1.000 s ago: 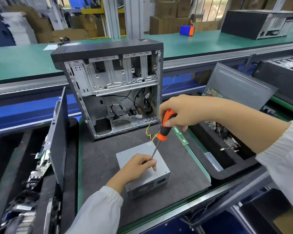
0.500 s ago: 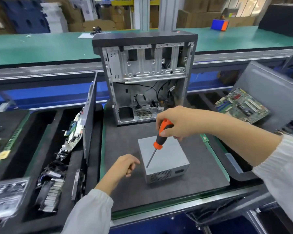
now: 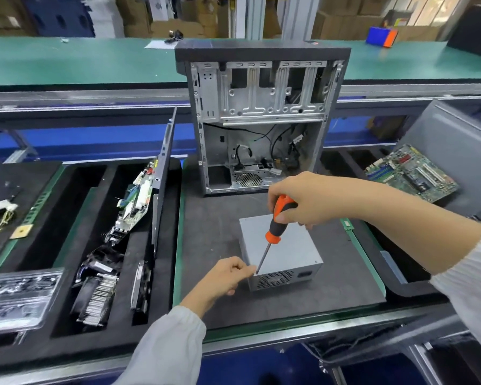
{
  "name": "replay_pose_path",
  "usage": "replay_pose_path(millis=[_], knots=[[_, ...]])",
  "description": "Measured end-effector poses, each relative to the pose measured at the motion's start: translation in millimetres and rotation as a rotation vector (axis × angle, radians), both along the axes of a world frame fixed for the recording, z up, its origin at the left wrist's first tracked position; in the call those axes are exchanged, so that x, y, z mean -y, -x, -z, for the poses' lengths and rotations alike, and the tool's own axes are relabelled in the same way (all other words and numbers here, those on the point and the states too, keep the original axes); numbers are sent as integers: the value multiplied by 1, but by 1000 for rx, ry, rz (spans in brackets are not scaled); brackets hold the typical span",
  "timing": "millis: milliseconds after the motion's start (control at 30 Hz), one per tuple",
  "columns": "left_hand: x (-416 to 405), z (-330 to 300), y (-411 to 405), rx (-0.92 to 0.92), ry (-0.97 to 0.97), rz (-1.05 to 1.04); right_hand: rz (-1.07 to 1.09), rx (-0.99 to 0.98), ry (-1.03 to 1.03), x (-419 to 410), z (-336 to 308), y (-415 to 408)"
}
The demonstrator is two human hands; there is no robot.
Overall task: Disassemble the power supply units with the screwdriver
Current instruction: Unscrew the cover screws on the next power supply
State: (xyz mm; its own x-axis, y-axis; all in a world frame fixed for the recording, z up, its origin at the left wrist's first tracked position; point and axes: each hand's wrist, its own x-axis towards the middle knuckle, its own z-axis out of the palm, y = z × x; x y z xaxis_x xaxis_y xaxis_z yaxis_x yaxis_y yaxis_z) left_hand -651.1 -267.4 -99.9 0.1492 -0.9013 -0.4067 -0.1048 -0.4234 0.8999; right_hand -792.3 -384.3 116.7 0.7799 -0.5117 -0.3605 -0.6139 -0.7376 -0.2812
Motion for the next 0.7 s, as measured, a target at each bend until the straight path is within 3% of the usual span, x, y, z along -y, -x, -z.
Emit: replay_pose_path(millis=[567,700], knots=[[0,7,0,-8,-18,43,32,22,17,-5,0,2],[0,5,0,-28,-10,38,-41,-30,135,-12,1,-1]])
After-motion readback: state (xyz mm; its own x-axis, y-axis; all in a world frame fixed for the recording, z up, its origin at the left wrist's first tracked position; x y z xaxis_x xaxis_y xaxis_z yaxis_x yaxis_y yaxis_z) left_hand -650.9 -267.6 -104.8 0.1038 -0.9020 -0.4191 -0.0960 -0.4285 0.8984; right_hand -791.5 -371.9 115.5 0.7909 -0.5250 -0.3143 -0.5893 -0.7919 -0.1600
